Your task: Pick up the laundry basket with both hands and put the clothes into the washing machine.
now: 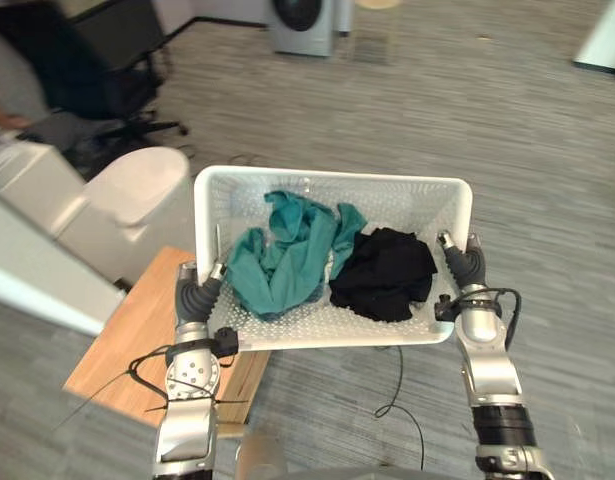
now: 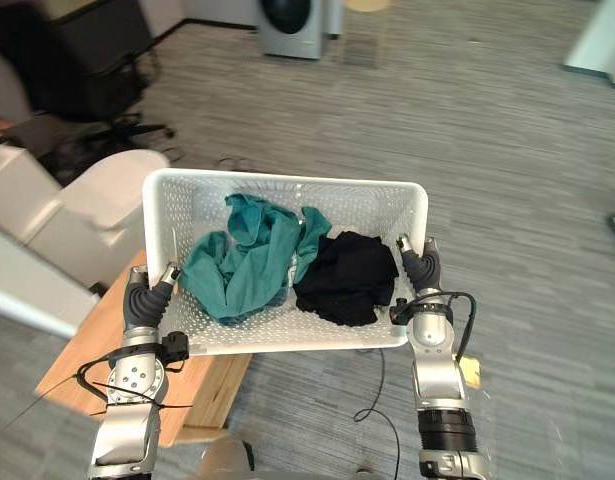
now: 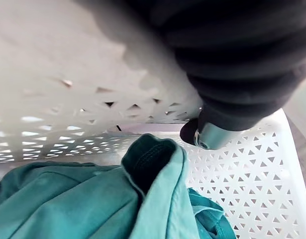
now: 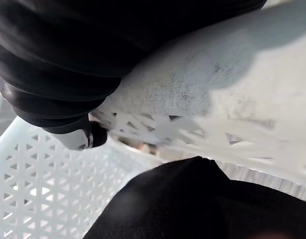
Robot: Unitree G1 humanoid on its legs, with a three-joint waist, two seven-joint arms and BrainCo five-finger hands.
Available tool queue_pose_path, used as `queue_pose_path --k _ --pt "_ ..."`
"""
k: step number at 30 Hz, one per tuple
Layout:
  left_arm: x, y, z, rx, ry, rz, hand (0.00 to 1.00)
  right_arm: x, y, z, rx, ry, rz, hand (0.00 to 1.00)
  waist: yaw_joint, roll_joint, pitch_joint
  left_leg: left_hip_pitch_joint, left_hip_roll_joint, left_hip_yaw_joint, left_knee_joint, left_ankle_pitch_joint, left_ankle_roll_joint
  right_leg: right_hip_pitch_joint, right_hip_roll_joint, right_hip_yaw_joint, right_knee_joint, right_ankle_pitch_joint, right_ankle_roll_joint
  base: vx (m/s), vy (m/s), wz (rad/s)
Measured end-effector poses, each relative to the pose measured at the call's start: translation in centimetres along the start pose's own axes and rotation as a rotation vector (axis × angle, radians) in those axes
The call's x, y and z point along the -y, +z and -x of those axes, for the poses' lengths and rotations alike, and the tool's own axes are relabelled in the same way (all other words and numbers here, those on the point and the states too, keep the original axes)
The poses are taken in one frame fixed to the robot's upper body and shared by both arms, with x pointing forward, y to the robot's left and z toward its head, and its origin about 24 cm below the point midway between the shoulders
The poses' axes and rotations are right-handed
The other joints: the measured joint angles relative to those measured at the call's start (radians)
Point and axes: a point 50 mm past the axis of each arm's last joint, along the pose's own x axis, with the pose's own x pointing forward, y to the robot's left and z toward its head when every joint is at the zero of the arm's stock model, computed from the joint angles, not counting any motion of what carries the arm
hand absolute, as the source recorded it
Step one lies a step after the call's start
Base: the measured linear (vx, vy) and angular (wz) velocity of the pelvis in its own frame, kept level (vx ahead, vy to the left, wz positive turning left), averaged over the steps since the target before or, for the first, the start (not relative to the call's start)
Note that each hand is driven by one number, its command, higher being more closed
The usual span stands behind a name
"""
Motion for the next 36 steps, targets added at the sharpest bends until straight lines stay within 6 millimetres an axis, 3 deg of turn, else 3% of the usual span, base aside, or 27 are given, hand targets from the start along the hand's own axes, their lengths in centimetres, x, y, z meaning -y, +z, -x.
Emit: queue_pose_path --k 1,3,7,13,16,17,18,19,20,21,22,24,26,27,28,29,30,31,32,33,34,36 --pt "0.0 0.0 0.0 0.000 0.000 -0.004 1.00 -0.1 -0.1 0.1 -0.007 -0.005 -0.021 1.00 -0.017 -0.014 -0.001 0.035 -0.008 0.032 -0.069 0.018 -0.029 -0.018 -0.010 0.009 -0.002 0.022 -0.003 0.01 0.049 -0.52" --pt "0.2 -0.1 0.1 -0.005 -0.010 -0.004 1.00 0.1 -0.5 0.4 -0.029 -0.023 -0.038 1.00 -0.017 -0.021 -0.002 0.080 -0.015 0.075 -0.134 0.030 -0.045 -0.023 -0.016 0.012 -0.021 0.060 -0.005 0.00 0.088 -0.56" --pt "0.4 -0.2 0.3 -0.006 -0.018 -0.030 1.00 0.3 -1.3 1.7 -0.062 -0.046 -0.069 1.00 -0.038 -0.024 -0.005 0.142 -0.053 0.111 -0.216 0.056 -0.035 -0.012 -0.047 0.016 -0.038 0.080 -0.008 0.02 0.080 -0.23" --pt "0.6 -0.1 0.1 -0.009 -0.026 -0.038 1.00 0.4 -1.5 1.9 -0.075 -0.066 -0.081 1.00 -0.046 -0.023 -0.006 0.154 -0.046 0.114 -0.218 0.061 -0.036 0.000 -0.043 0.001 -0.041 0.080 -0.009 0.02 0.011 0.01" --pt "0.6 -0.3 0.1 -0.026 -0.023 -0.043 1.00 0.3 -1.4 2.7 -0.082 -0.076 -0.100 1.00 -0.037 -0.016 0.001 0.063 0.014 0.103 0.054 0.033 0.003 0.044 -0.019 -0.022 -0.032 0.073 -0.014 0.03 -0.055 0.01" --pt "0.1 -0.5 0.2 -0.035 -0.008 -0.049 1.00 0.3 -0.9 3.2 -0.059 -0.070 -0.099 1.00 -0.005 0.017 0.021 0.006 0.085 0.057 0.285 0.028 0.043 0.075 0.025 -0.030 -0.001 0.033 -0.040 -0.03 -0.126 -0.76" --pt "-0.6 -0.5 0.6 -0.038 0.025 -0.056 1.00 0.0 0.3 3.5 -0.016 -0.062 -0.114 1.00 0.032 0.041 0.032 -0.063 0.118 -0.031 0.501 0.082 0.094 0.092 0.055 -0.021 0.052 -0.059 -0.068 -0.03 -0.121 -1.08" --pt "-1.3 -0.5 0.9 -0.034 0.061 -0.055 1.00 -0.3 1.0 3.5 0.012 -0.053 -0.127 1.00 0.045 0.049 0.031 -0.127 0.121 -0.106 0.628 0.177 0.086 0.099 0.067 0.003 0.068 -0.114 -0.040 0.04 -0.059 -0.94" --pt "-1.5 -0.4 1.1 -0.033 0.074 -0.050 1.00 -0.5 1.3 3.5 0.019 -0.053 -0.135 1.00 0.047 0.039 0.029 -0.216 0.099 -0.165 0.719 0.182 0.072 0.101 0.076 0.021 0.071 -0.137 -0.046 0.10 -0.025 -0.45" --pt "-1.4 -0.2 1.1 -0.023 0.071 -0.045 1.00 -0.4 1.4 3.4 0.027 -0.060 -0.136 1.00 0.044 0.038 0.029 -0.252 0.079 -0.163 0.728 0.125 0.066 0.097 0.074 0.027 0.075 -0.144 -0.050 0.19 -0.007 -0.20" --pt "-1.4 0.0 1.0 -0.006 0.072 -0.034 1.00 -0.3 1.8 3.1 0.045 -0.075 -0.134 1.00 0.041 0.029 0.029 -0.306 0.033 -0.132 0.652 0.062 0.088 0.076 0.056 0.036 0.086 -0.148 -0.055 0.19 0.005 -0.18" --pt "-1.2 0.3 0.8 0.008 0.076 -0.022 1.00 -0.1 2.2 2.8 0.060 -0.080 -0.129 1.00 0.042 0.026 0.033 -0.341 -0.019 -0.083 0.414 0.044 0.095 0.061 0.034 0.046 0.087 -0.165 -0.039 0.29 0.075 -0.29" --pt "-1.1 0.2 0.7 0.006 0.073 -0.021 1.00 -0.3 1.8 2.4 0.046 -0.083 -0.126 1.00 0.042 0.026 0.032 -0.332 -0.045 -0.060 0.185 0.047 0.091 0.079 0.017 0.063 0.115 -0.224 -0.015 0.48 0.220 -0.44" --pt "-1.1 -0.1 0.6 -0.006 0.071 -0.035 1.00 -0.6 1.3 2.3 0.019 -0.076 -0.127 1.00 0.052 0.007 0.028 -0.301 -0.080 -0.041 0.203 0.058 0.080 0.117 -0.013 0.086 0.145 -0.272 0.006 0.52 0.240 -0.45" --pt "-1.2 -0.6 0.6 -0.022 0.066 -0.049 1.00 -1.0 0.6 2.5 -0.012 -0.069 -0.132 1.00 0.053 -0.035 0.016 -0.284 -0.115 -0.019 0.223 0.023 0.081 0.131 -0.049 0.094 0.176 -0.300 -0.021 0.62 0.233 -0.02" --pt "-0.7 -1.2 0.5 -0.051 0.050 -0.053 1.00 -0.9 0.1 2.6 -0.031 -0.066 -0.122 1.00 0.032 -0.068 -0.003 -0.275 -0.158 -0.010 0.265 -0.030 0.108 0.060 -0.096 0.101 0.396 -0.272 0.012 0.55 0.152 0.37" --pt "-0.1 -1.4 0.2 -0.060 0.031 -0.051 1.00 -0.5 -0.1 2.5 -0.038 -0.079 -0.109 1.00 0.034 -0.074 -0.002 -0.262 -0.173 -0.012 0.287 -0.064 0.115 -0.026 -0.124 0.104 0.604 -0.201 0.048 0.67 0.212 0.56" --pt "0.1 -1.4 0.1 -0.065 0.016 -0.060 1.00 -0.4 -0.6 2.5 -0.058 -0.081 -0.101 1.00 0.033 -0.087 -0.001 -0.224 -0.199 -0.018 0.286 -0.096 0.130 -0.101 -0.156 0.102 0.767 -0.067 0.037 0.69 0.202 0.47" --pt "0.1 -1.6 0.2 -0.081 0.012 -0.069 1.00 -0.7 -1.1 2.6 -0.086 -0.074 -0.105 1.00 0.019 -0.083 0.005 -0.146 -0.218 -0.028 0.259 -0.134 0.150 -0.149 -0.169 0.113 0.915 0.077 0.037 0.73 0.159 0.36" --pt "0.0 -1.7 0.1 -0.087 0.018 -0.076 1.00 -0.9 -1.1 2.6 -0.087 -0.068 -0.108 1.00 0.018 -0.075 0.012 -0.097 -0.218 -0.031 0.240 -0.151 0.153 -0.178 -0.160 0.112 0.987 0.051 0.021 0.77 0.120 0.12" --pt "-0.2 -1.7 0.1 -0.091 0.033 -0.086 1.00 -1.2 -0.9 2.6 -0.083 -0.058 -0.107 1.00 0.018 -0.055 0.024 0.019 -0.215 -0.033 0.174 -0.173 0.153 -0.231 -0.138 0.084 1.084 -0.027 -0.028 0.77 0.095 -0.08" --pt "-0.4 -1.0 0.0 -0.060 0.043 -0.084 1.00 -1.0 -0.3 2.5 -0.054 -0.056 -0.113 1.00 0.008 -0.030 0.025 0.171 -0.208 -0.037 0.042 -0.178 0.153 -0.321 -0.113 -0.012 1.050 -0.114 -0.074 0.73 0.077 -0.08"
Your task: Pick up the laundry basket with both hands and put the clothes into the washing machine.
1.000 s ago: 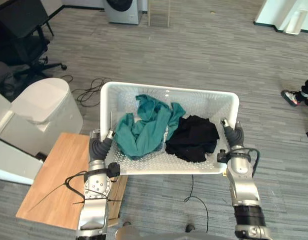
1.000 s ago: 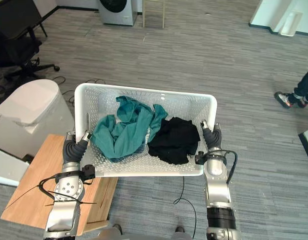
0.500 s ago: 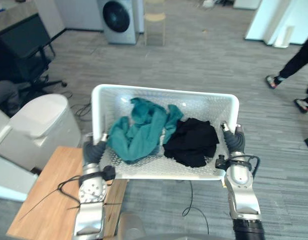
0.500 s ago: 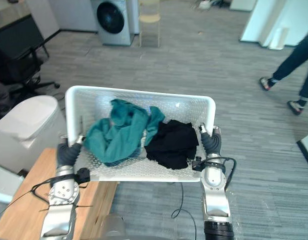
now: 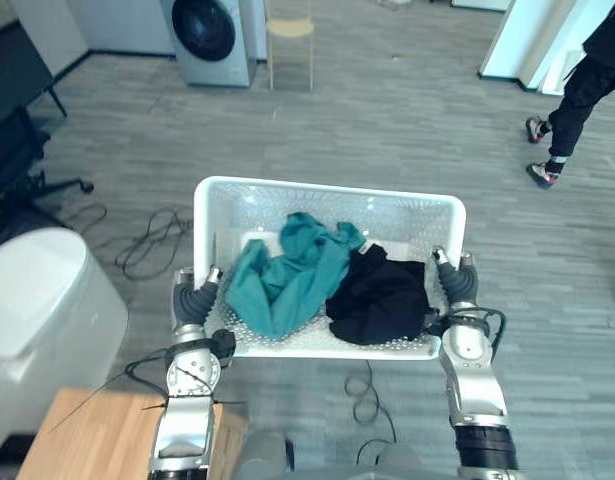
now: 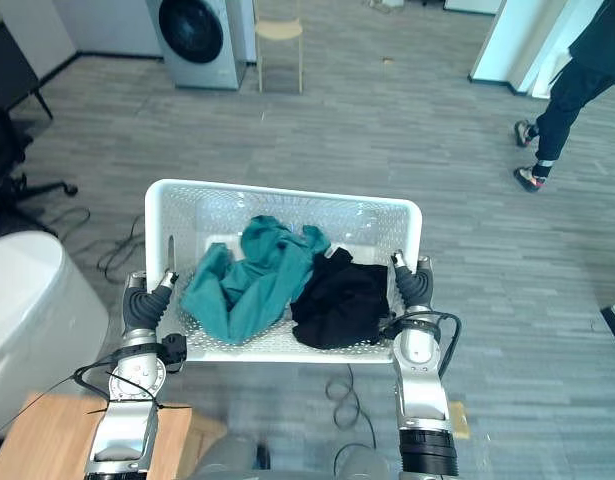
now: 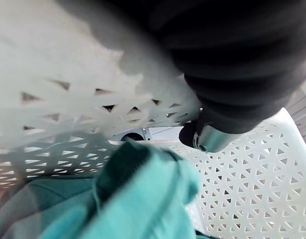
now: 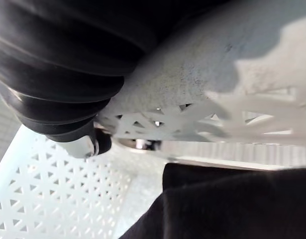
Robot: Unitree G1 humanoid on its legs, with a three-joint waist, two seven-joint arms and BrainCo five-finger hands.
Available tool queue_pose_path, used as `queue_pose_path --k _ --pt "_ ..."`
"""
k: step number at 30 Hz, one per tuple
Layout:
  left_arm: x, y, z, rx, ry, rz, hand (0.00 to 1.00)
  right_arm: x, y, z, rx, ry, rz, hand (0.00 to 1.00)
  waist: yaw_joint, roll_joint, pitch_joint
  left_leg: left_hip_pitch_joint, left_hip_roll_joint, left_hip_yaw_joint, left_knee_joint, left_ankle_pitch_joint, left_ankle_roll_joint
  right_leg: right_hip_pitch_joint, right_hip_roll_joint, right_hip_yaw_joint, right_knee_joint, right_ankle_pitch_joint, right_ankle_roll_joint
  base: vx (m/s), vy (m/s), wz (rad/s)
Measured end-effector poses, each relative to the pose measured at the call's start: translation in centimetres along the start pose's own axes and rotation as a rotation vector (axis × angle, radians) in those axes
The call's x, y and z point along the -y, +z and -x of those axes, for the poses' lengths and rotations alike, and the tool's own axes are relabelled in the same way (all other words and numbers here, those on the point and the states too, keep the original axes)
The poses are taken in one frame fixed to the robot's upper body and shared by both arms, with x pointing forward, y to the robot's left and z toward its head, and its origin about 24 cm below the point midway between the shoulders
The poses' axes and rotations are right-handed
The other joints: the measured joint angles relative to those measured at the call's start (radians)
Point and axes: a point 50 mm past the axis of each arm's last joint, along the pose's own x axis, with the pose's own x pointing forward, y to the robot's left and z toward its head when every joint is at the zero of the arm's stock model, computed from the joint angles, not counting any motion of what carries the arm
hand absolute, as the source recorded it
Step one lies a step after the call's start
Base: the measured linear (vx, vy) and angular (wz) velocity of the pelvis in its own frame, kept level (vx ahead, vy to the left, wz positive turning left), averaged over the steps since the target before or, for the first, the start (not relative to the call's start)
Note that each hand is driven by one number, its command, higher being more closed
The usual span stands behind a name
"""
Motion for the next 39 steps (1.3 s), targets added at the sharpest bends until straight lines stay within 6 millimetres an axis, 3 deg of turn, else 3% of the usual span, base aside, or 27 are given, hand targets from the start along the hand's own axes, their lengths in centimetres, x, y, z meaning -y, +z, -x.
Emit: queue_pose_path --k 1,2,3,4,5,6,7,8,9,10,11,13,15,18,19,20,21,22,24,26,27,29,31,34,35,37,39 --pt "0.0 0.5 -0.1 0.028 0.003 0.010 1.00 0.3 0.7 -0.1 0.033 -0.008 0.000 1.00 -0.008 0.018 0.000 0.056 0.011 -0.001 -0.059 0.000 -0.002 -0.059 0.017 -0.052 -0.079 -0.030 -0.020 0.70 0.012 0.15" --pt "0.0 1.2 -0.5 0.066 0.008 0.023 1.00 0.5 1.7 -0.5 0.084 -0.013 0.003 1.00 -0.034 0.032 -0.009 0.126 0.032 -0.007 -0.141 0.004 -0.024 -0.133 0.060 -0.101 -0.347 -0.026 -0.022 0.72 -0.008 0.29" --pt "0.1 1.5 -0.7 0.080 0.008 0.028 1.00 0.7 1.9 -0.7 0.094 -0.018 0.007 1.00 -0.046 0.033 -0.010 0.150 0.038 -0.007 -0.166 0.006 -0.038 -0.146 0.075 -0.104 -0.500 0.001 0.000 0.92 -0.058 0.53" --pt "0.2 1.9 -1.0 0.098 0.005 0.033 1.00 0.8 2.1 -0.9 0.100 -0.027 0.006 1.00 -0.067 0.012 -0.020 0.202 0.033 -0.006 -0.204 0.001 -0.058 -0.156 0.091 -0.100 -0.790 0.090 0.029 0.79 -0.076 0.47" --pt "0.2 1.8 -1.1 0.092 0.008 0.033 1.00 0.7 2.1 -1.0 0.097 -0.026 0.004 1.00 -0.078 0.003 -0.019 0.250 0.029 -0.008 -0.217 -0.018 -0.089 -0.163 0.094 -0.092 -0.885 0.149 0.013 0.98 -0.119 0.41" --pt "0.5 1.2 -1.1 0.066 0.002 0.031 1.00 0.7 1.6 -0.9 0.077 -0.023 0.015 1.00 -0.079 0.018 -0.025 0.295 0.048 -0.019 -0.194 -0.038 -0.122 -0.161 0.123 -0.067 -0.855 0.253 -0.050 0.85 -0.157 0.28" --pt "1.0 0.3 -1.0 0.025 -0.010 0.023 1.00 0.7 0.4 -0.8 0.027 -0.014 0.034 1.00 -0.083 0.049 -0.043 0.279 0.103 -0.031 -0.053 -0.036 -0.132 -0.144 0.164 -0.059 -0.787 0.314 -0.070 0.85 -0.159 0.15" --pt "1.2 0.1 -0.9 0.011 -0.018 0.024 1.00 0.7 0.1 -0.8 0.013 -0.012 0.041 1.00 -0.084 0.070 -0.040 0.245 0.136 -0.030 0.066 -0.009 -0.129 -0.133 0.180 -0.071 -0.742 0.268 -0.081 0.83 -0.159 0.13" --pt "1.3 -0.3 -0.9 -0.006 -0.023 0.028 1.00 0.7 0.1 -0.8 0.005 -0.009 0.045 1.00 -0.082 0.097 -0.025 0.132 0.203 -0.022 0.350 0.156 -0.110 -0.086 0.209 -0.098 -0.696 0.199 -0.117 0.80 -0.161 -0.02" --pt "1.4 -0.6 -0.8 -0.031 -0.026 0.037 1.00 0.8 0.0 -0.8 -0.002 -0.005 0.054 1.00 -0.074 0.101 -0.020 0.046 0.246 -0.016 0.516 0.421 -0.095 -0.037 0.232 -0.098 -0.690 0.155 -0.141 0.95 -0.187 -0.16" --pt "1.6 -0.8 -0.6 -0.048 -0.035 0.046 1.00 0.8 0.1 -0.7 -0.002 -0.007 0.057 1.00 -0.049 0.105 -0.017 -0.066 0.317 -0.010 0.764 0.481 -0.063 0.045 0.259 -0.091 -0.718 0.111 -0.164 0.77 -0.148 -0.36" --pt "1.5 -0.8 -0.6 -0.050 -0.038 0.056 1.00 0.9 0.3 -0.7 0.009 -0.022 0.055 1.00 -0.019 0.088 -0.004 -0.203 0.346 0.014 0.977 0.392 -0.006 0.190 0.272 -0.062 -0.787 0.079 -0.186 0.76 -0.057 -0.43" --pt "1.1 -0.5 -0.5 -0.028 -0.027 0.064 1.00 0.9 1.2 -0.5 0.045 -0.025 0.046 1.00 -0.005 0.078 0.002 -0.314 0.338 0.056 0.973 0.305 0.009 0.330 0.254 -0.051 -0.891 0.070 -0.173 0.75 0.019 -0.31" --pt "0.7 0.7 -0.6 0.040 -0.012 0.082 1.00 1.0 2.3 -0.7 0.098 -0.036 0.037 1.00 0.012 0.064 0.011 -0.445 0.283 0.141 0.601 0.215 -0.022 0.482 0.192 -0.040 -1.016 0.030 -0.116 0.70 0.168 -0.22" --pt "0.8 0.7 -0.6 0.039 -0.013 0.085 1.00 1.1 2.2 -0.7 0.098 -0.036 0.044 1.00 0.012 0.064 0.011 -0.449 0.250 0.176 0.340 0.223 -0.041 0.537 0.161 -0.042 -1.044 0.005 -0.081 0.74 0.275 -0.14" --pt "0.8 0.7 -0.5 0.039 -0.015 0.086 1.00 1.2 2.0 -0.8 0.096 -0.034 0.046 1.00 0.016 0.076 0.005 -0.422 0.204 0.172 0.064 0.267 -0.098 0.589 0.143 -0.038 -1.057 -0.036 -0.024 0.74 0.293 -0.16" --pt "0.9 0.6 -0.4 0.037 -0.020 0.084 1.00 1.3 1.8 -0.8 0.090 -0.036 0.049 1.00 0.016 0.087 0.003 -0.414 0.190 0.155 -0.012 0.339 -0.109 0.618 0.135 -0.035 -1.058 -0.058 0.000 0.90 0.411 -0.03" --pt "0.8 0.3 -0.4 0.027 -0.027 0.066 1.00 1.0 0.6 -0.6 0.040 -0.033 0.040 1.00 0.003 0.033 -0.007 -0.413 0.134 0.150 0.073 0.306 -0.061 0.645 0.065 -0.042 -1.017 -0.083 0.025 0.74 0.360 0.25" --pt "1.3 -0.1 -0.3 -0.001 -0.054 0.053 1.00 1.2 -0.1 -0.7 0.007 -0.035 0.043 1.00 0.000 0.012 -0.007 -0.421 0.086 0.149 0.170 0.204 -0.013 0.558 -0.002 -0.022 -0.754 -0.058 0.070 0.83 0.430 0.39" --pt "1.1 -0.5 -0.4 -0.018 -0.064 0.025 1.00 0.7 -1.1 -0.6 -0.036 -0.019 0.039 1.00 -0.004 -0.038 0.007 -0.336 0.024 0.181 0.221 0.099 0.053 0.361 -0.095 0.071 -0.185 0.059 0.181 0.81 0.346 0.34" --pt "1.0 -0.7 -0.3 -0.032 -0.063 0.019 1.00 0.5 -1.3 -0.5 -0.048 -0.015 0.040 1.00 -0.002 -0.036 0.009 -0.304 0.020 0.181 0.224 0.079 0.068 0.317 -0.100 0.073 -0.073 0.056 0.176 0.67 0.171 0.06" --pt "0.6 -1.3 0.1 -0.063 -0.036 -0.002 1.00 -0.2 -1.7 -0.2 -0.068 0.011 0.032 1.00 0.004 -0.011 0.023 -0.133 0.019 0.184 0.147 0.046 0.075 0.216 -0.066 0.053 0.080 0.011 0.096 0.55 0.104 -0.21" --pt "0.2 -0.8 0.0 -0.037 -0.023 -0.006 1.00 -0.3 -1.3 -0.2 -0.043 0.021 0.032 1.00 0.000 0.000 0.020 -0.011 0.024 0.193 0.040 0.038 0.060 0.125 -0.037 -0.001 0.001 -0.037 0.062 0.49 0.048 -0.23" --pt "-0.2 0.4 -0.1 0.038 -0.013 0.006 1.00 -0.1 0.0 -0.4 0.031 0.004 0.002 1.00 -0.023 -0.009 0.014 0.065 0.035 0.198 -0.009 -0.003 -0.016 -0.015 -0.030 -0.084 -0.354 -0.052 0.034 0.51 -0.070 -0.04" --pt "-0.3 0.4 -0.1 0.043 -0.018 0.001 1.00 0.0 -0.2 -0.3 0.019 -0.001 -0.009 1.00 -0.031 -0.033 -0.001 0.080 0.040 0.203 -0.004 -0.033 -0.060 -0.012 -0.005 -0.097 -0.560 0.006 0.010 0.44 -0.136 0.23" --pt "-0.4 0.1 0.1 0.035 -0.022 -0.010 1.00 -0.1 -1.0 0.4 -0.010 0.005 -0.016 1.00 -0.035 -0.061 -0.015 0.131 0.059 0.194 0.061 -0.087 -0.118 0.009 0.031 -0.079 -0.652 0.160 -0.036 0.56 -0.188 0.33" --pt "-0.1 -0.7 0.8 -0.018 -0.010 0.016 1.00 0.1 -1.0 0.5 -0.008 0.008 -0.005 1.00 -0.048 0.010 -0.013 0.033 0.176 0.158 0.360 -0.049 -0.087 0.072 0.082 -0.127 -0.633 0.100 -0.036 0.46 -0.161 0.08"
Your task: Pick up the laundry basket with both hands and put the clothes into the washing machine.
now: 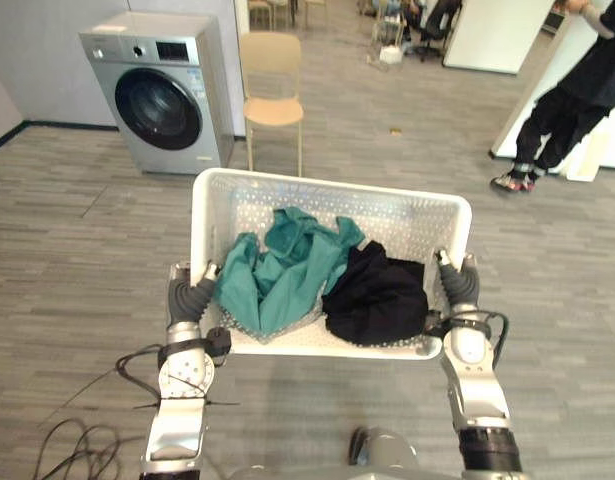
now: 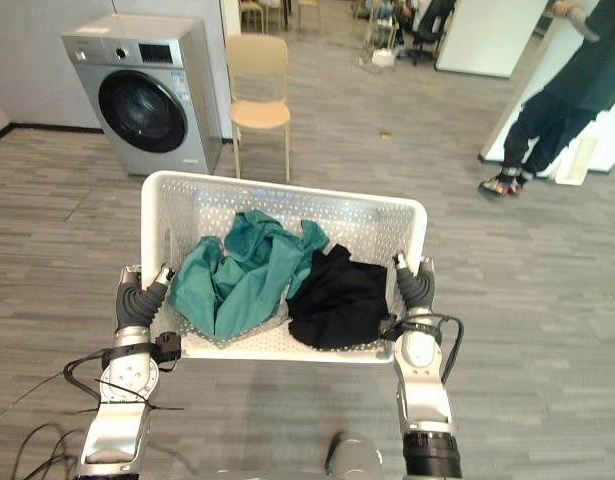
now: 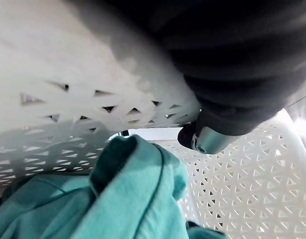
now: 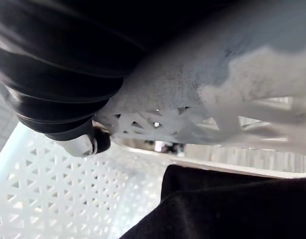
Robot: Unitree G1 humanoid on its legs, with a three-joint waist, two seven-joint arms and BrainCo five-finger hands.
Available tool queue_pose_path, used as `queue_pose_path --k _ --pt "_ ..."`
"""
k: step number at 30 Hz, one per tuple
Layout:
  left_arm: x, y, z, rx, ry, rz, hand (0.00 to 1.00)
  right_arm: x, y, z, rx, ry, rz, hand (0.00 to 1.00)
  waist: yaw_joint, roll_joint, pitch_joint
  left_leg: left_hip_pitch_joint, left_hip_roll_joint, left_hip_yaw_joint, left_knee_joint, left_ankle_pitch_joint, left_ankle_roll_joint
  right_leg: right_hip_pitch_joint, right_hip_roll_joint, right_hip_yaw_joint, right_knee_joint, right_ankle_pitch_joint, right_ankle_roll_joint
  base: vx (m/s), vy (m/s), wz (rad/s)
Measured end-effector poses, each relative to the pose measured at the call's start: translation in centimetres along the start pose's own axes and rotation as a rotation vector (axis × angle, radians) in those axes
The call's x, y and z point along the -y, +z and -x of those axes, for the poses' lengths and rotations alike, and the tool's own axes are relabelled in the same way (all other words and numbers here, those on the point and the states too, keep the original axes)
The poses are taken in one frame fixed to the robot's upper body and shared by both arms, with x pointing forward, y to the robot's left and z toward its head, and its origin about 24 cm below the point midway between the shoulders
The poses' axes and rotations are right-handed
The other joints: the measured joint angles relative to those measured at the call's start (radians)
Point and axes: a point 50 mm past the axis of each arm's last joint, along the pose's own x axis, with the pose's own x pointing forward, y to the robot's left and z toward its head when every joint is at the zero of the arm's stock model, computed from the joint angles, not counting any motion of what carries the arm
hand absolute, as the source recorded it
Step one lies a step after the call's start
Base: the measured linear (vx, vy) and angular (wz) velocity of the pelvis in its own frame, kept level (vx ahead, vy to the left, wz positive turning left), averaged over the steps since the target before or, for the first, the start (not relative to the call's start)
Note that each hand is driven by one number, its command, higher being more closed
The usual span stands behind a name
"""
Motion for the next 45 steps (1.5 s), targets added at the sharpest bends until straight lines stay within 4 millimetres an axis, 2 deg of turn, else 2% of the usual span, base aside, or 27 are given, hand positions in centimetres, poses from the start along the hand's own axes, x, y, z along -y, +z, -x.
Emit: queue_pose_path --k 1,2,4,6,8,9,10,11,12,13,14,24,27,29,30,31,32,33,34,35,37,40,41,42,43,44,45 --pt "0.1 -0.1 0.1 -0.009 0.010 0.013 1.00 0.3 0.5 -0.1 0.026 0.007 0.019 1.00 0.024 0.041 0.000 -0.085 0.071 0.006 0.179 0.116 0.052 0.020 0.047 0.003 -0.005 -0.026 -0.013 0.44 -0.126 -0.48" --pt "0.1 -0.1 0.2 -0.014 0.015 0.019 1.00 0.3 0.7 0.0 0.038 0.005 0.019 1.00 0.036 0.051 -0.002 -0.148 0.115 -0.005 0.293 0.273 0.052 0.050 0.065 0.010 -0.034 -0.040 -0.023 0.44 -0.104 -0.41" --pt "0.3 0.1 0.2 0.001 0.017 0.029 1.00 0.6 1.0 0.2 0.053 -0.015 0.017 1.00 0.029 0.051 -0.005 -0.207 0.130 -0.025 0.319 0.244 0.014 0.109 0.071 0.007 -0.107 -0.040 -0.021 0.50 -0.061 -0.10" --pt "0.3 0.2 0.2 0.015 0.015 0.032 1.00 0.9 1.2 0.3 0.061 -0.024 0.015 1.00 0.020 0.045 -0.004 -0.228 0.130 -0.021 0.204 0.196 -0.002 0.176 0.070 0.009 -0.189 -0.029 -0.010 0.45 -0.013 -0.01" --pt "0.5 0.4 0.2 0.024 0.009 0.039 1.00 1.3 1.2 0.3 0.071 -0.032 0.016 1.00 0.021 0.033 -0.014 -0.218 0.072 -0.036 -0.164 0.183 -0.021 0.237 0.054 0.011 -0.278 -0.009 0.015 0.42 0.103 -0.05" --pt "0.6 0.4 0.2 0.025 0.009 0.044 1.00 1.4 1.2 0.3 0.078 -0.032 0.018 1.00 0.022 0.036 -0.016 -0.198 0.050 -0.055 -0.293 0.204 -0.032 0.245 0.051 0.012 -0.289 -0.005 0.023 0.33 0.144 -0.15" --pt "0.7 0.4 0.3 0.023 0.010 0.051 1.00 1.5 1.2 0.2 0.080 -0.035 0.018 1.00 0.025 0.047 -0.020 -0.175 0.028 -0.073 -0.474 0.292 -0.052 0.255 0.052 0.019 -0.302 0.000 0.030 0.26 0.163 -0.32" --pt "0.4 0.0 0.3 0.013 0.009 0.030 1.00 1.0 0.5 0.6 0.044 -0.029 0.000 1.00 0.027 0.019 -0.030 -0.127 -0.004 -0.073 -0.528 0.349 -0.079 0.278 0.036 0.040 -0.335 0.021 0.065 0.33 0.155 -0.11" --pt "0.4 -0.1 0.4 0.011 0.003 0.020 1.00 1.1 0.1 0.9 0.030 -0.035 -0.008 1.00 0.014 0.007 -0.040 -0.109 -0.028 -0.074 -0.570 0.363 -0.067 0.297 0.022 0.030 -0.367 0.047 0.073 0.33 0.157 0.10" --pt "0.5 0.0 0.4 0.017 -0.007 0.019 1.00 1.3 -0.1 1.1 0.028 -0.041 -0.009 1.00 0.008 -0.002 -0.046 -0.091 -0.044 -0.074 -0.604 0.363 -0.067 0.313 0.012 0.029 -0.392 0.067 0.081 0.20 0.069 0.30" --pt "1.2 -1.1 1.3 -0.032 -0.056 0.013 1.00 2.3 -1.8 2.7 -0.029 -0.054 0.015 1.00 -0.003 0.013 -0.078 0.038 -0.073 -0.050 -0.723 0.336 -0.086 0.300 0.038 0.062 -0.572 0.166 0.078 0.06 0.045 0.12" --pt "0.6 -0.9 1.1 -0.018 -0.028 -0.006 1.00 1.9 -2.0 2.4 -0.027 -0.051 0.016 1.00 -0.003 0.013 -0.078 0.032 -0.073 -0.022 -0.741 0.342 -0.085 0.296 0.039 0.056 -0.610 0.183 0.080 0.00 0.000 -0.02" --pt "0.3 -0.8 0.9 -0.012 -0.010 -0.020 1.00 1.3 -2.3 1.9 -0.036 -0.044 0.017 1.00 -0.002 0.013 -0.078 0.015 -0.061 -0.008 -0.715 0.330 -0.079 0.292 0.032 0.012 -0.624 0.196 0.085 0.01 -0.001 -0.06" --pt "0.2 -0.7 0.8 -0.005 0.008 -0.013 1.00 1.1 -2.2 1.7 -0.024 -0.045 0.025 1.00 -0.001 0.015 -0.077 -0.029 -0.061 0.014 -0.633 0.287 -0.059 0.285 0.018 -0.063 -0.600 0.185 0.098 0.00 0.017 0.21" --pt "0.3 -0.6 0.8 -0.001 0.011 -0.005 1.00 1.2 -2.2 1.6 -0.020 -0.050 0.032 1.00 -0.001 0.018 -0.075 -0.037 -0.060 0.017 -0.613 0.274 -0.049 0.270 0.006 -0.077 -0.556 0.156 0.106 0.00 0.100 0.42" --pt "0.5 -0.3 0.9 0.014 0.018 0.014 1.00 1.4 -2.2 1.3 -0.015 -0.064 0.056 1.00 -0.001 0.018 -0.062 -0.033 -0.066 0.015 -0.596 0.246 -0.039 0.223 -0.048 -0.120 -0.392 0.070 0.108 0.01 0.121 0.41" --pt "0.5 -0.3 0.8 0.019 0.022 0.011 1.00 1.4 -2.2 1.1 -0.011 -0.064 0.063 1.00 -0.002 -0.002 -0.043 -0.008 -0.089 0.014 -0.597 0.224 -0.042 0.155 -0.128 -0.175 -0.157 -0.007 0.081 0.01 0.129 0.15" --pt "0.2 -0.4 0.9 0.015 0.036 0.006 1.00 1.1 -2.1 1.0 -0.011 -0.052 0.063 1.00 0.020 -0.010 -0.033 0.011 -0.109 0.031 -0.605 0.212 -0.029 0.080 -0.195 -0.178 0.025 -0.011 0.056 0.02 0.125 -0.05" --pt "-0.2 -0.4 0.7 0.025 0.041 -0.019 1.00 0.4 -2.5 1.1 -0.029 -0.036 0.056 1.00 0.022 -0.019 -0.012 0.051 -0.123 0.027 -0.613 0.195 -0.012 -0.034 -0.279 -0.143 0.274 0.045 -0.015 0.15 0.096 -0.03" --pt "-0.7 -0.3 0.5 0.044 0.038 -0.048 1.00 -0.2 -3.2 1.4 -0.067 -0.025 0.047 1.00 0.020 -0.006 -0.005 0.067 -0.102 0.004 -0.615 0.186 -0.013 -0.079 -0.259 -0.135 0.277 -0.018 0.017 0.20 0.066 0.20" --pt "-0.7 -0.3 0.4 0.051 0.046 -0.050 1.00 -0.3 -3.1 1.2 -0.062 -0.023 0.041 1.00 0.017 -0.007 0.000 0.063 -0.079 -0.019 -0.618 0.172 -0.028 -0.127 -0.209 -0.127 0.154 -0.037 0.030 0.33 -0.051 0.29" --pt "-0.4 -0.4 0.0 0.047 0.040 -0.043 1.00 -0.2 -2.9 0.9 -0.054 -0.032 0.039 1.00 -0.004 0.011 0.022 0.094 -0.039 -0.056 -0.636 0.139 -0.064 -0.177 -0.130 -0.061 -0.141 0.026 0.074 0.39 -0.129 0.40" --pt "-0.2 -0.3 -0.3 0.051 0.038 -0.042 1.00 -0.1 -2.9 0.9 -0.058 -0.034 0.038 1.00 -0.014 0.011 0.032 0.140 -0.031 -0.070 -0.649 0.116 -0.094 -0.178 -0.113 -0.038 -0.247 0.078 0.110 0.54 -0.257 0.51" --pt "0.0 -0.5 -0.4 0.042 0.034 -0.042 1.00 0.0 -3.0 0.9 -0.059 -0.033 0.038 1.00 -0.027 0.023 0.038 0.188 -0.004 -0.080 -0.643 0.070 -0.121 -0.171 -0.092 0.007 -0.227 0.123 0.086 0.55 -0.287 0.56" --pt "0.2 -0.8 -0.4 0.028 0.034 -0.037 1.00 0.2 -3.0 1.0 -0.060 -0.033 0.050 1.00 -0.032 0.036 0.033 0.219 0.026 -0.085 -0.636 0.056 -0.114 -0.159 -0.071 0.019 -0.164 0.135 0.079 0.57 -0.269 0.65" --pt "0.6 -0.7 -0.4 0.028 0.018 -0.030 1.00 0.6 -3.3 1.3 -0.071 -0.039 0.057 1.00 -0.036 0.055 0.028 0.205 0.053 -0.105 -0.528 0.055 -0.108 -0.163 -0.055 0.027 -0.076 0.122 0.073 0.60 -0.300 0.54" --pt "1.3 -0.6 -0.2 0.026 0.001 -0.014 1.00 1.4 -3.3 1.2 -0.062 -0.046 0.081 1.00 -0.035 0.089 0.030 0.105 0.128 -0.100 -0.269 0.089 -0.083 -0.148 -0.038 -0.015 -0.002 0.039 0.037 0.79 -0.381 0.40"
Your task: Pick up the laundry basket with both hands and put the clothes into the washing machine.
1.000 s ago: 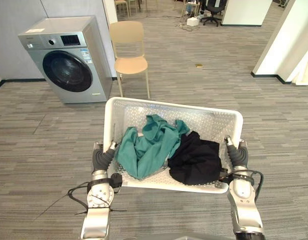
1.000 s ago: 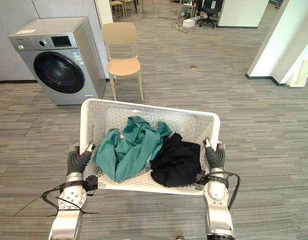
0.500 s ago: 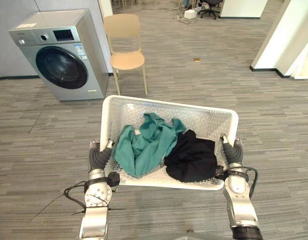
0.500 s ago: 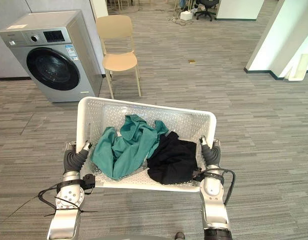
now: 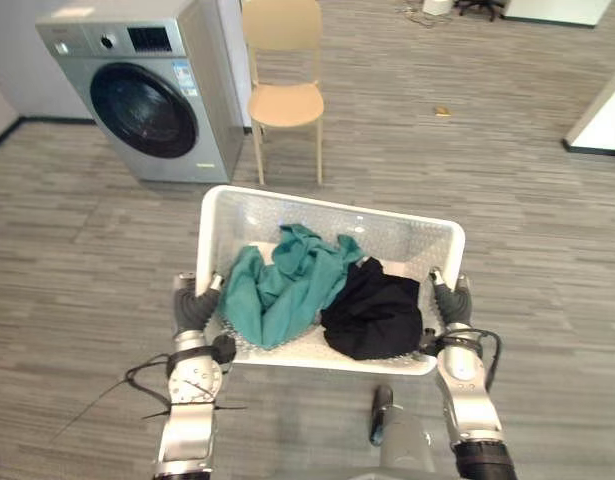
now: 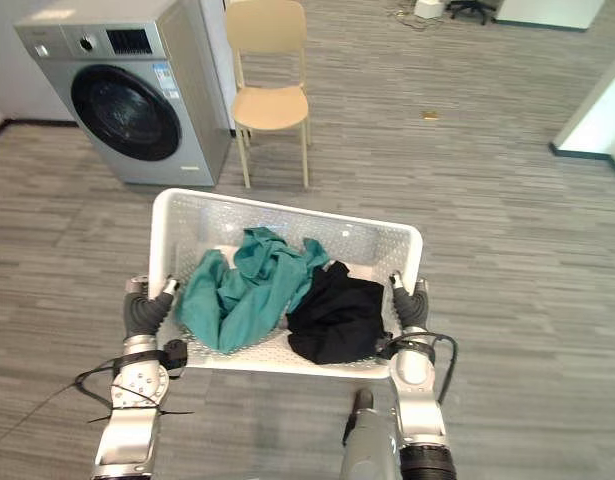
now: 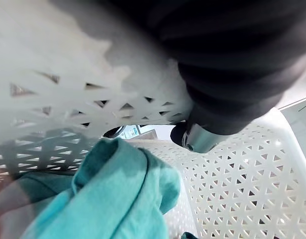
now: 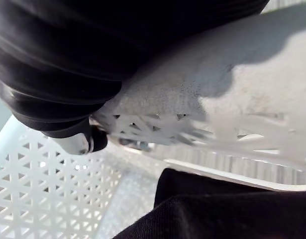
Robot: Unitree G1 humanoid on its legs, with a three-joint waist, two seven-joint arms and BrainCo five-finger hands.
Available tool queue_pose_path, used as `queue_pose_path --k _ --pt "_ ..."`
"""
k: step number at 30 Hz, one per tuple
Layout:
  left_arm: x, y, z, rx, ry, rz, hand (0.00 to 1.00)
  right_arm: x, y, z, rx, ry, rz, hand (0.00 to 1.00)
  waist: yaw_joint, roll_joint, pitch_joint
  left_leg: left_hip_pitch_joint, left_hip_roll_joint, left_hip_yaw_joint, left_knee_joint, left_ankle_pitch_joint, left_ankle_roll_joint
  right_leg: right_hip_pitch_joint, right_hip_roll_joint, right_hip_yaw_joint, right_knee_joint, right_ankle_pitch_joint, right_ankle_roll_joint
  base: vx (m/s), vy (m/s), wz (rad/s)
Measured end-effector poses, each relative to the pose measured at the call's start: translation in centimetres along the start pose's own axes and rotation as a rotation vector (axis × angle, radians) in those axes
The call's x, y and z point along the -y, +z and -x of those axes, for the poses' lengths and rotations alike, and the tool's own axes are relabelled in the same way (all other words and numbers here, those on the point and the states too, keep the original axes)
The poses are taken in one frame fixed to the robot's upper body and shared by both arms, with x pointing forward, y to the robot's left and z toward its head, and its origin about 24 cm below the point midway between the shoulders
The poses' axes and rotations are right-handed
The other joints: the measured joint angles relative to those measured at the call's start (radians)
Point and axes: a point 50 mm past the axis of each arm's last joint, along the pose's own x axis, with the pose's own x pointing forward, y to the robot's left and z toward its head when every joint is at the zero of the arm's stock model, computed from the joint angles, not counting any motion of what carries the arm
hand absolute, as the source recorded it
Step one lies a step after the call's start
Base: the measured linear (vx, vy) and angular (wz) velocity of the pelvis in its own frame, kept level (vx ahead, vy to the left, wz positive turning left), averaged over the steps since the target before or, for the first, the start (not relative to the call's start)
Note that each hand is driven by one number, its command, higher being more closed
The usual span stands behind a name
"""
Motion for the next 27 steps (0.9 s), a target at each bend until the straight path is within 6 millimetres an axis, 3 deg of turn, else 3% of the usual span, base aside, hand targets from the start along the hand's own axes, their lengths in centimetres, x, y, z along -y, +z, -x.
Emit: queue_pose_path --k 1,2,3,4,5,6,7,8,9,10,11,12,13,14,16,17,18,20,21,23,24,25,26,27 --pt "0.2 -0.1 0.0 -0.006 -0.005 0.007 1.00 0.3 0.2 0.0 0.005 -0.002 0.005 1.00 0.009 0.039 -0.001 -0.114 0.107 0.050 0.244 0.142 0.065 0.050 0.044 -0.029 0.002 -0.053 -0.017 0.70 -0.371 0.10" --pt "0.2 -0.1 0.1 -0.010 -0.008 0.009 1.00 0.3 0.3 0.0 0.006 0.002 0.006 1.00 0.019 0.051 0.000 -0.159 0.161 0.070 0.350 0.204 0.095 0.088 0.070 -0.036 -0.015 -0.071 -0.031 0.73 -0.316 -0.16" --pt "0.4 -0.2 0.1 -0.016 -0.018 0.015 1.00 0.4 0.2 -0.1 0.001 -0.002 -0.003 1.00 0.037 0.056 0.000 -0.234 0.209 0.085 0.551 0.203 0.104 0.166 0.113 -0.034 -0.062 -0.096 -0.040 0.58 -0.214 -0.28" --pt "0.5 -0.3 0.2 -0.021 -0.022 0.022 1.00 0.5 0.2 -0.1 0.000 -0.009 -0.008 1.00 0.045 0.050 0.004 -0.280 0.212 0.106 0.652 0.187 0.129 0.244 0.136 -0.032 -0.123 -0.101 -0.045 0.88 -0.258 -0.23" --pt "0.4 -0.3 0.2 -0.018 -0.026 0.021 1.00 0.6 0.5 -0.1 0.009 -0.014 -0.011 1.00 0.054 0.029 0.012 -0.329 0.184 0.155 0.699 0.153 0.170 0.351 0.150 -0.031 -0.221 -0.101 -0.046 0.60 -0.158 -0.03" --pt "0.4 -0.2 0.1 -0.014 -0.026 0.024 1.00 0.6 0.7 -0.1 0.021 -0.016 -0.015 1.00 0.057 0.014 0.017 -0.354 0.156 0.183 0.690 0.130 0.177 0.403 0.150 -0.032 -0.269 -0.101 -0.045 0.88 -0.195 0.08" --pt "0.1 -0.2 0.1 -0.006 -0.016 0.037 1.00 0.4 1.3 -0.4 0.046 -0.012 -0.024 1.00 0.067 -0.019 0.028 -0.412 0.093 0.237 0.620 0.079 0.170 0.486 0.146 -0.035 -0.352 -0.100 -0.045 0.71 -0.106 0.07" --pt "-0.1 0.0 0.0 -0.001 -0.005 0.056 1.00 0.2 2.0 -0.9 0.071 -0.005 -0.034 1.00 0.086 -0.029 0.028 -0.478 0.040 0.305 0.491 0.054 0.150 0.556 0.143 -0.039 -0.423 -0.100 -0.045 0.85 -0.111 -0.05" --pt "-0.2 0.1 0.0 0.003 0.002 0.061 1.00 0.1 2.2 -1.1 0.081 -0.001 -0.037 1.00 0.100 -0.040 0.035 -0.510 0.027 0.340 0.415 0.055 0.147 0.579 0.143 -0.042 -0.448 -0.100 -0.045 0.69 -0.033 -0.30" --pt "-0.5 0.4 0.0 0.011 0.023 0.072 1.00 -0.2 2.6 -1.4 0.094 0.013 -0.043 1.00 0.126 -0.043 0.036 -0.568 0.011 0.406 0.248 0.079 0.108 0.625 0.144 -0.062 -0.491 -0.101 -0.045 0.69 0.002 -0.56" --pt "-1.0 0.5 0.4 0.012 0.044 0.077 1.00 -0.7 2.8 -1.5 0.101 0.030 -0.048 1.00 0.152 -0.029 0.028 -0.581 -0.004 0.459 0.057 0.120 0.053 0.660 0.160 -0.089 -0.496 -0.116 -0.014 0.68 0.008 -0.60" --pt "-1.3 0.4 0.8 0.008 0.051 0.072 1.00 -0.8 2.7 -1.4 0.098 0.034 -0.050 1.00 0.164 -0.025 0.026 -0.585 -0.008 0.466 0.005 0.123 0.048 0.672 0.161 -0.104 -0.453 -0.139 0.022 0.75 0.097 -0.58" --pt "-1.7 0.0 1.3 -0.010 0.052 0.053 1.00 -1.2 1.9 -1.1 0.066 0.043 -0.054 1.00 0.173 -0.035 0.023 -0.579 -0.035 0.384 0.075 0.185 0.194 0.660 0.102 -0.119 -0.253 -0.206 0.075 0.81 0.222 -0.11" --pt "-2.0 -0.7 1.9 -0.043 0.054 0.036 1.00 -1.6 1.2 -0.6 0.032 0.055 -0.053 1.00 0.160 -0.069 0.016 -0.562 -0.085 0.332 0.133 0.170 0.243 0.577 0.001 -0.111 0.052 -0.184 0.083 0.86 0.288 0.23" --pt "-2.1 -0.6 1.8 -0.033 0.046 0.022 1.00 -1.6 0.7 -0.4 0.018 0.056 -0.056 1.00 0.127 -0.115 0.017 -0.541 -0.135 0.314 0.192 0.084 0.272 0.440 -0.116 -0.080 0.437 -0.065 0.087 0.92 0.230 1.00" --pt "-2.1 -0.7 1.7 -0.043 0.040 0.013 1.00 -1.8 0.3 -0.5 -0.009 0.065 -0.063 1.00 0.110 -0.119 0.024 -0.490 -0.164 0.265 0.233 0.014 0.253 0.327 -0.130 -0.022 0.692 -0.071 0.073 0.79 0.128 1.09" --pt "-2.2 -0.8 1.8 -0.053 0.039 0.008 1.00 -1.9 0.0 -0.3 -0.026 0.066 -0.066 1.00 0.112 -0.118 0.028 -0.447 -0.178 0.253 0.222 -0.003 0.242 0.302 -0.131 -0.009 0.725 -0.083 0.070 0.90 0.068 1.02" --pt "-2.4 -1.1 1.9 -0.068 0.041 -0.005 1.00 -2.2 -0.4 0.2 -0.039 0.086 -0.069 1.00 0.113 -0.102 0.041 -0.296 -0.215 0.209 0.126 -0.020 0.219 0.257 -0.142 -0.069 0.674 -0.136 0.008 0.73 -0.011 0.68" --pt "-2.6 -1.0 1.8 -0.060 0.046 -0.009 1.00 -2.3 -0.1 0.2 -0.024 0.091 -0.072 1.00 0.114 -0.085 0.044 -0.211 -0.228 0.183 0.044 -0.021 0.197 0.198 -0.159 -0.138 0.572 -0.179 -0.027 0.69 -0.069 0.66" --pt "-2.8 -0.4 1.5 -0.025 0.058 -0.001 1.00 -2.2 0.7 -0.2 0.012 0.088 -0.080 1.00 0.114 -0.066 0.045 -0.140 -0.231 0.146 -0.044 -0.025 0.167 0.100 -0.168 -0.243 0.318 -0.180 -0.032 0.64 -0.117 0.62" --pt "-2.9 -0.2 1.2 -0.011 0.063 -0.002 1.00 -2.2 0.9 -0.3 0.018 0.087 -0.082 1.00 0.112 -0.070 0.043 -0.091 -0.234 0.135 -0.095 -0.032 0.130 0.086 -0.158 -0.331 0.054 -0.122 -0.008 0.63 -0.173 0.48" --pt "-3.0 -0.3 1.2 -0.015 0.062 -0.007 1.00 -2.2 0.8 -0.2 0.012 0.088 -0.080 1.00 0.113 -0.074 0.042 -0.022 -0.230 0.127 -0.113 -0.060 0.073 0.075 -0.131 -0.346 -0.105 -0.043 -0.004 0.65 -0.194 0.45" --pt "-2.8 -0.6 1.2 -0.024 0.056 -0.008 1.00 -2.2 0.6 -0.1 0.004 0.087 -0.077 1.00 0.106 -0.066 0.040 0.003 -0.218 0.115 -0.085 -0.083 0.038 0.072 -0.108 -0.296 -0.093 -0.002 -0.026 0.70 -0.224 0.71" --pt "-2.3 -1.0 1.2 -0.042 0.039 -0.009 1.00 -1.7 -0.1 0.2 -0.023 0.072 -0.070 1.00 0.074 -0.056 0.028 -0.009 -0.170 0.094 0.080 -0.106 0.019 0.069 -0.066 -0.195 0.003 0.023 -0.066 0.71 -0.252 0.63"
